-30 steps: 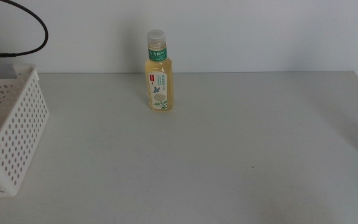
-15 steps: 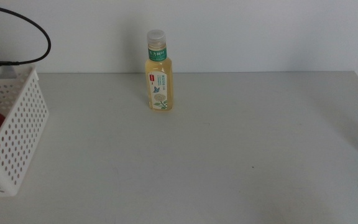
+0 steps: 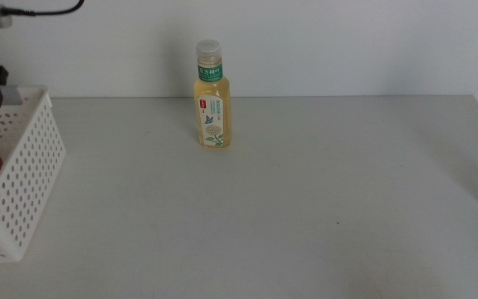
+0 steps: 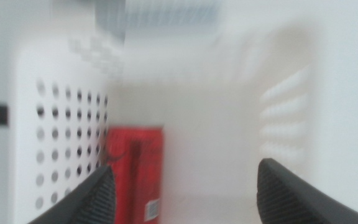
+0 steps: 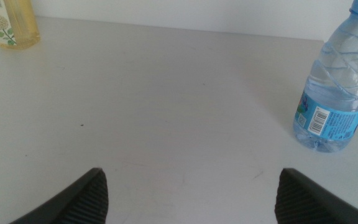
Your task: Use arms to grab the bottles and put them into the dustbin to the left of the table.
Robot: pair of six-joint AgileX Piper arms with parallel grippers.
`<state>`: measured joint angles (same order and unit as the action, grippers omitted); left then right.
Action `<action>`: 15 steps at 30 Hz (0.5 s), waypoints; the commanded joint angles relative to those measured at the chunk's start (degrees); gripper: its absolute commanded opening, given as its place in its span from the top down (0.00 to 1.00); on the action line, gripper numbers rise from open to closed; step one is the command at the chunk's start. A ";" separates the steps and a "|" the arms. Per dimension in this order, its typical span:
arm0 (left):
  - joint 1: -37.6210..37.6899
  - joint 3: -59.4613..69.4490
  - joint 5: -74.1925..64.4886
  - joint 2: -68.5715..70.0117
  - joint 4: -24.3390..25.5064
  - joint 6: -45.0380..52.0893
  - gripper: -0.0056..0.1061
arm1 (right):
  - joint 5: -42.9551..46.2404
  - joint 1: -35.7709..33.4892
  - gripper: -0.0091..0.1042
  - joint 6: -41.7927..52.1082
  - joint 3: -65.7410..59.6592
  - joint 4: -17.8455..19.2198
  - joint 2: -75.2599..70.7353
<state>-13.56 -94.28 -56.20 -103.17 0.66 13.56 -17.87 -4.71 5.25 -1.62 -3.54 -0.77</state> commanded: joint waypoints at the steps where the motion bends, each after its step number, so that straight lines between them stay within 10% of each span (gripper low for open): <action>1: 1.81 -3.80 1.42 5.73 -1.93 -2.43 0.28 | 4.10 0.47 0.29 0.26 0.56 0.43 -1.22; 15: 19.48 0.97 6.80 21.95 -2.65 -4.68 0.28 | 4.10 0.47 0.29 0.26 0.56 0.43 -1.22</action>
<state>3.84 -93.46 -54.33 -85.23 -2.52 9.72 -17.87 -4.71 5.25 -1.62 -3.54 -0.77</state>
